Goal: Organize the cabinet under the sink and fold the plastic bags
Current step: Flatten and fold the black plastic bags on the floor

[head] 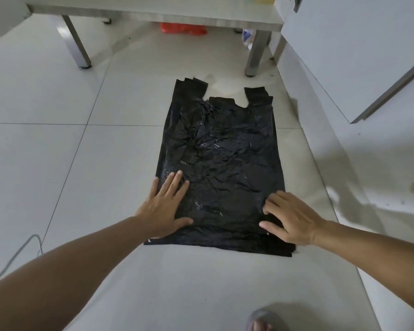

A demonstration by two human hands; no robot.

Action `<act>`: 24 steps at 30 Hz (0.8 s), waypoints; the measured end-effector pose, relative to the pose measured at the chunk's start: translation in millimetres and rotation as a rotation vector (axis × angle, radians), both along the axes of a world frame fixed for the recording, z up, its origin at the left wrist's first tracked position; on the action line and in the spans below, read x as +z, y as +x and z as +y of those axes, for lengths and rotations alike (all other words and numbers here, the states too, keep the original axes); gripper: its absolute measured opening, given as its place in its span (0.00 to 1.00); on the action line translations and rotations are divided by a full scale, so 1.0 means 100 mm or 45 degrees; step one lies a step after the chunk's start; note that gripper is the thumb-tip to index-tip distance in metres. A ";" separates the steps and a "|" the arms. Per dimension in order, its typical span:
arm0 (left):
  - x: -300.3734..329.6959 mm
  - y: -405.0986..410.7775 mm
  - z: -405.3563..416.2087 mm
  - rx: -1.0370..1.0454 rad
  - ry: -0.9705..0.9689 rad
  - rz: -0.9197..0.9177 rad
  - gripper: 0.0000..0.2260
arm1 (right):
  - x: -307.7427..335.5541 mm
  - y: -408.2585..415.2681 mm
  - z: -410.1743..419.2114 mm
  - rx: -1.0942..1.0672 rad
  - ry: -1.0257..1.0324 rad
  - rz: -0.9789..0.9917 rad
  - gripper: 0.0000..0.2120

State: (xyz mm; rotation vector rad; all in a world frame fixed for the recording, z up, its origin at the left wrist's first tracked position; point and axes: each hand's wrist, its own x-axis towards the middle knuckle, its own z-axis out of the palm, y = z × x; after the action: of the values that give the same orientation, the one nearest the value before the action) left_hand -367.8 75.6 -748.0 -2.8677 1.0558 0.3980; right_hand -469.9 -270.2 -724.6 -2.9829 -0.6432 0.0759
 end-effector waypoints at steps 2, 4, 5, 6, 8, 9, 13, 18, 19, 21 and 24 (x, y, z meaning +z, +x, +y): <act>-0.06 -0.06 0.01 -0.044 0.138 0.077 0.45 | -0.06 0.03 0.04 0.018 -0.135 0.033 0.25; -0.10 -0.10 0.04 -0.040 0.178 0.130 0.46 | -0.12 0.02 0.07 0.048 -0.230 0.148 0.32; -0.13 -0.11 0.05 -0.030 0.176 0.144 0.45 | -0.15 0.00 0.08 0.060 -0.242 0.185 0.35; -0.15 -0.13 0.07 -0.027 0.167 0.154 0.45 | -0.17 -0.02 0.09 0.070 -0.230 0.186 0.36; -0.16 -0.15 0.08 -0.060 0.138 0.151 0.44 | -0.20 -0.05 0.09 0.096 -0.180 0.109 0.35; -0.16 -0.16 0.08 -0.088 0.115 0.134 0.44 | -0.22 -0.06 0.10 0.121 -0.144 0.048 0.30; -0.14 -0.17 0.09 -0.192 0.086 0.047 0.42 | -0.33 -0.09 0.12 0.227 -0.034 -0.127 0.09; -0.15 -0.16 0.10 -0.314 -0.045 -0.080 0.31 | -0.36 -0.13 0.18 0.179 0.121 -0.219 0.08; -0.13 -0.17 0.10 -0.336 -0.066 -0.108 0.28 | -0.34 -0.13 0.20 0.169 0.159 -0.241 0.08; -0.10 -0.17 0.10 -0.378 -0.101 -0.136 0.25 | -0.30 -0.15 0.25 0.169 0.219 -0.247 0.05; -0.04 -0.21 0.13 -0.444 -0.117 -0.156 0.26 | -0.24 -0.19 0.28 0.183 0.210 -0.167 0.05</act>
State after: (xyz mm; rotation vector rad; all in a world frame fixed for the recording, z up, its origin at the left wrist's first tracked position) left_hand -388.8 88.5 -751.8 -2.6610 1.5462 0.1525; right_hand -489.3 -242.0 -749.0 -2.7974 -0.8346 -0.1561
